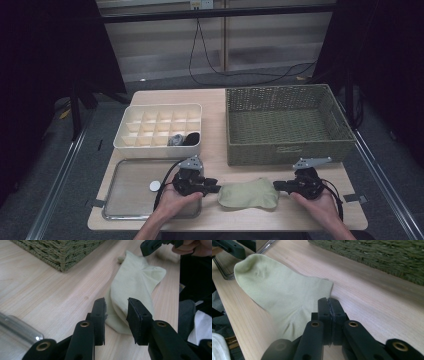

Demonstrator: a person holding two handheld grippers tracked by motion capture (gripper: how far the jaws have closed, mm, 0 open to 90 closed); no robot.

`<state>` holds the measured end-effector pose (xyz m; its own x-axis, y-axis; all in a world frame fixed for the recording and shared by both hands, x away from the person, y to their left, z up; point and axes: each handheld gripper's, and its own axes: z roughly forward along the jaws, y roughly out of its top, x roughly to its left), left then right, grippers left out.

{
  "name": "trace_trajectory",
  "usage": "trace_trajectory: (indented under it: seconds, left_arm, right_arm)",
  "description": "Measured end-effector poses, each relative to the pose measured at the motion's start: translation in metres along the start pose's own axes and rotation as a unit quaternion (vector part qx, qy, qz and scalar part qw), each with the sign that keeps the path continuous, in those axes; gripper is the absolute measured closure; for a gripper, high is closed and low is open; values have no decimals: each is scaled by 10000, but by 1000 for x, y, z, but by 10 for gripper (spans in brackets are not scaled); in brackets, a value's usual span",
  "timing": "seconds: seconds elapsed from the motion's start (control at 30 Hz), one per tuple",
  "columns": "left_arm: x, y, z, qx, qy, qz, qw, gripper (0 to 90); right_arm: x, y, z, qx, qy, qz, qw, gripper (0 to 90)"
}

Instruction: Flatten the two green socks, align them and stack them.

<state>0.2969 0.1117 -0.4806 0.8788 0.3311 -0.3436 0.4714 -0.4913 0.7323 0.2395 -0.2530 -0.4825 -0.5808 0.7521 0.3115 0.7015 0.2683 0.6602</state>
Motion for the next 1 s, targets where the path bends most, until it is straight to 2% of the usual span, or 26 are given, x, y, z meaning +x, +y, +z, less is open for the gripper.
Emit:
trace_trajectory:
  seconds: [0.03, 0.2, 0.33, 0.47, 0.6, 0.67, 0.7, 0.73, 0.83, 0.9, 1.0]
  left_arm:
    - [0, 0, 0, 80, 21, 54, 10000, 688]
    - [-2, 0, 4, 120, -64, 63, 9999, 697]
    - [-3, -1, 6, 214, -41, 115, 9997, 715]
    - [-4, -2, 5, 182, -81, 104, 9997, 760]
    - [-2, 1, 3, 85, -47, 55, 9999, 733]
    - [-1, 5, 4, 76, 138, 103, 9998, 704]
    - [-1, 7, 5, 38, 156, 73, 9998, 682]
    - [-1, 9, 5, -26, 89, 59, 9999, 680]
    - [-4, 13, 10, -14, 42, 109, 9999, 664]
    - [-5, 13, 12, 96, 23, 175, 9998, 660]
    - [-6, 12, 14, 136, -9, 115, 9998, 662]
  right_arm:
    - [1, 1, 0, 13, 11, -5, 10000, 897]
    - [2, 1, -1, -38, 30, -28, 10000, 860]
    - [1, -1, -4, -72, 24, -20, 10000, 835]
    - [0, -2, -3, -37, 51, -42, 10000, 815]
    - [1, -2, 0, 85, 44, -65, 9999, 782]
    - [1, -3, 1, 141, 3, -96, 9999, 774]
    - [0, -3, 2, 180, 3, -101, 9998, 772]
    - [0, -3, 3, 199, 12, -113, 9997, 770]
    - [1, -4, 4, 245, 24, -139, 9996, 767]
    - [1, -5, 6, 294, 10, -147, 9995, 769]
    - [1, -5, 8, 363, 2, -158, 9992, 762]
